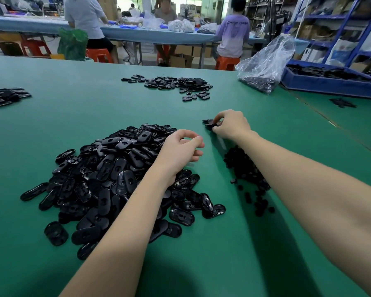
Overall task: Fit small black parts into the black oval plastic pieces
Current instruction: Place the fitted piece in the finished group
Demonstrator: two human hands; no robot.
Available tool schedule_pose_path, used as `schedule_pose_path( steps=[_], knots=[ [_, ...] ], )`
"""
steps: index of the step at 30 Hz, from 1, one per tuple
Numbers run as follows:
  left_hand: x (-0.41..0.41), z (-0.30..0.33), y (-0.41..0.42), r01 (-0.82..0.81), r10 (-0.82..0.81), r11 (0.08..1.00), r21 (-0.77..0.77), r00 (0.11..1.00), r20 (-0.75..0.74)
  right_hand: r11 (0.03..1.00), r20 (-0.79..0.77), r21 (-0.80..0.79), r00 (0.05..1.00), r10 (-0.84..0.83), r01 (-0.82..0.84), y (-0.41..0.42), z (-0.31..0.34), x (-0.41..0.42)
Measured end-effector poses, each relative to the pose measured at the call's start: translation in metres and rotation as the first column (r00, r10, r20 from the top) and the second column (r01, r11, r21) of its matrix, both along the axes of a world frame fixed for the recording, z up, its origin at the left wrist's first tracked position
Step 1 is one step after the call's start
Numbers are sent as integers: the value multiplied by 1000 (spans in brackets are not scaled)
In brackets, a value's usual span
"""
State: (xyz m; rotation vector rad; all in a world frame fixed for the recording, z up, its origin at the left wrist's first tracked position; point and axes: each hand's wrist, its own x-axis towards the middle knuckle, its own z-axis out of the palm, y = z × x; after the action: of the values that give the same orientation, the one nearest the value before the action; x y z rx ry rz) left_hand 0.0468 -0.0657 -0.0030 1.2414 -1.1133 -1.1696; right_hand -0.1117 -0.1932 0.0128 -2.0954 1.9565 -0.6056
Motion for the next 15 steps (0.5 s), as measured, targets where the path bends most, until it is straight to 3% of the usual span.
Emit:
schedule_pose_path(
  steps=[9,12,15],
  knots=[
    [-2,2,0,-4,4,1000,11,1000,14,1000,-93,7,996,3,-3,16,21,4],
    [-1,4,1,5,-5,1000,8,1000,16,973,25,152,984,174,-176,59,33,-4],
    [-2,3,2,17,-17,1000,0,998,54,838,130,358,911,393,-412,104,37,-9]
  ],
)
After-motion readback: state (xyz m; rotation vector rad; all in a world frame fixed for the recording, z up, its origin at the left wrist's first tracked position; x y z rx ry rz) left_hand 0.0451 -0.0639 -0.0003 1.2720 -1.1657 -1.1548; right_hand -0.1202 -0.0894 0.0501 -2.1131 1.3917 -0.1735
